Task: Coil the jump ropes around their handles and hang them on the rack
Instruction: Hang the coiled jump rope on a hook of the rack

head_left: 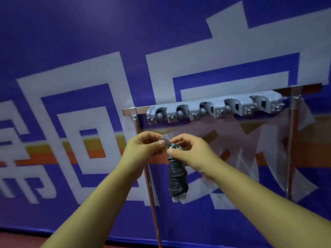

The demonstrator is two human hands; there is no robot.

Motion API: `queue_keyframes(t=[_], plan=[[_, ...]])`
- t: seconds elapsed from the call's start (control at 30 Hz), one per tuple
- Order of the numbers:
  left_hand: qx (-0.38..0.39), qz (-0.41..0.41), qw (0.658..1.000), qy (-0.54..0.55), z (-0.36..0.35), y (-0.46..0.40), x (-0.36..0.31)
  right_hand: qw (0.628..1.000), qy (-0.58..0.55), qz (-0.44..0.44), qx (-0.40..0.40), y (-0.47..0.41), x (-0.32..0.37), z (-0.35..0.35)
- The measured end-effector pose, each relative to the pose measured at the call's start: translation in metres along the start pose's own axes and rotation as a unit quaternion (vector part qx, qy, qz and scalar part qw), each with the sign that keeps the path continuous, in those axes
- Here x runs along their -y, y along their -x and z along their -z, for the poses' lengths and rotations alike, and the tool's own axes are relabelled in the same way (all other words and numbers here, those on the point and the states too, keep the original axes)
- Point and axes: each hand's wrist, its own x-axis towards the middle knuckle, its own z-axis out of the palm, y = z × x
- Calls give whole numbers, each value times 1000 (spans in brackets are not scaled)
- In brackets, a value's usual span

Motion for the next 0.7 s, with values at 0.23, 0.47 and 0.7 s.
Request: queue_keyframes(t=[0.23, 0.47, 0.7], plan=[[-99, 10, 995, -11, 47, -62, 4, 991, -117, -64, -17, -78, 2, -55], [-105, -6, 994, -40, 46, -113, 21, 982, -152, -93, -55, -124, -15, -57], [-68, -9, 997, -41, 50, -127, 34, 980, -163, -101, -54, -142, -33, -57]])
